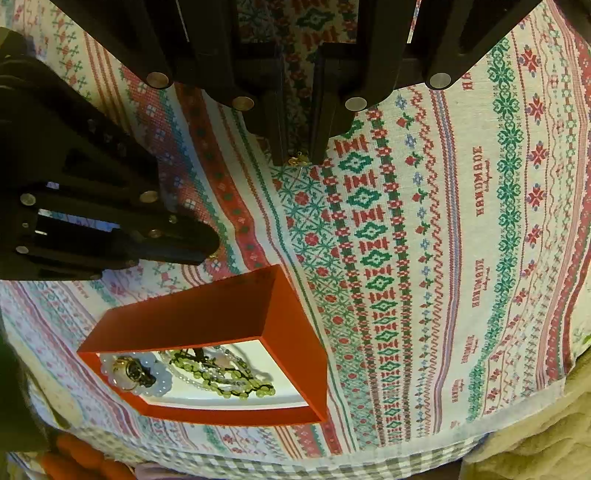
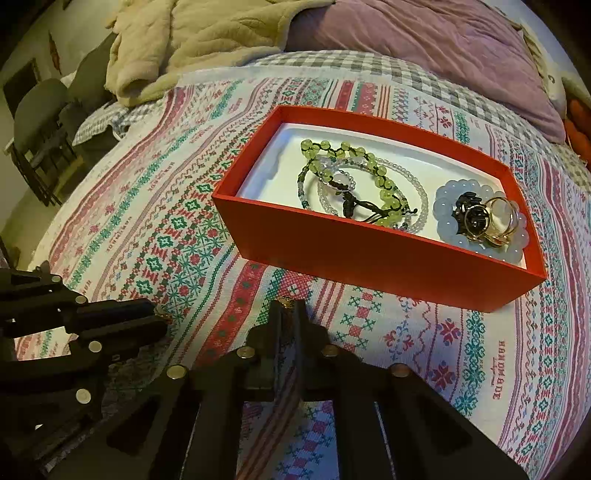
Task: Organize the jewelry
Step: 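Grasp a gold earring with the left tool while the right grasps another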
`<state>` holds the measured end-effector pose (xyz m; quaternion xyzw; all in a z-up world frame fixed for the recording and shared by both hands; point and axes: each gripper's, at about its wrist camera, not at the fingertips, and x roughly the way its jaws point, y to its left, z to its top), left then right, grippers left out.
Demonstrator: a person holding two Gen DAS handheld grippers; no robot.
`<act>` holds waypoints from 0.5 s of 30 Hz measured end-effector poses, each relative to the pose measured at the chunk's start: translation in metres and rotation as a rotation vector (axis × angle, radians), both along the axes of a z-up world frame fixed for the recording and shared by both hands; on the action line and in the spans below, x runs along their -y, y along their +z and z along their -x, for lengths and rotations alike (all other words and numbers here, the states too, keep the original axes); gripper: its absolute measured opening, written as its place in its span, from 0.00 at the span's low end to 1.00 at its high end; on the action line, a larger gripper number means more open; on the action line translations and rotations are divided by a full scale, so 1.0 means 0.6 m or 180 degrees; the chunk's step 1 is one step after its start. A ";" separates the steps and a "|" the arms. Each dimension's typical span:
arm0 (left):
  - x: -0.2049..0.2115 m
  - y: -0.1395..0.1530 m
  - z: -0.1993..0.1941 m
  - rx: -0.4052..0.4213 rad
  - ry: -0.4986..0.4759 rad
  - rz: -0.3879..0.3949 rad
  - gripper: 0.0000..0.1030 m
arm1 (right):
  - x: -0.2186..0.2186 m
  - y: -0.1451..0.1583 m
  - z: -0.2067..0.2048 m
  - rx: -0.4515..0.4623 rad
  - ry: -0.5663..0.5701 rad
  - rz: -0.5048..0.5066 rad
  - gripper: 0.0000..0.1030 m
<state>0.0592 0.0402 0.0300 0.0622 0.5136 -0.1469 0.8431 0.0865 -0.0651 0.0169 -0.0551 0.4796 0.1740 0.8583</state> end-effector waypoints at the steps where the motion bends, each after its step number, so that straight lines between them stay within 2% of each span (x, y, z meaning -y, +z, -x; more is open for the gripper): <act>1: -0.001 0.000 0.000 0.0002 0.0004 0.0000 0.05 | 0.001 0.001 0.001 -0.0008 -0.0004 -0.0012 0.05; 15: -0.005 -0.001 -0.002 0.0010 0.0032 -0.0008 0.05 | 0.038 0.030 0.042 0.0028 0.0029 -0.0101 0.05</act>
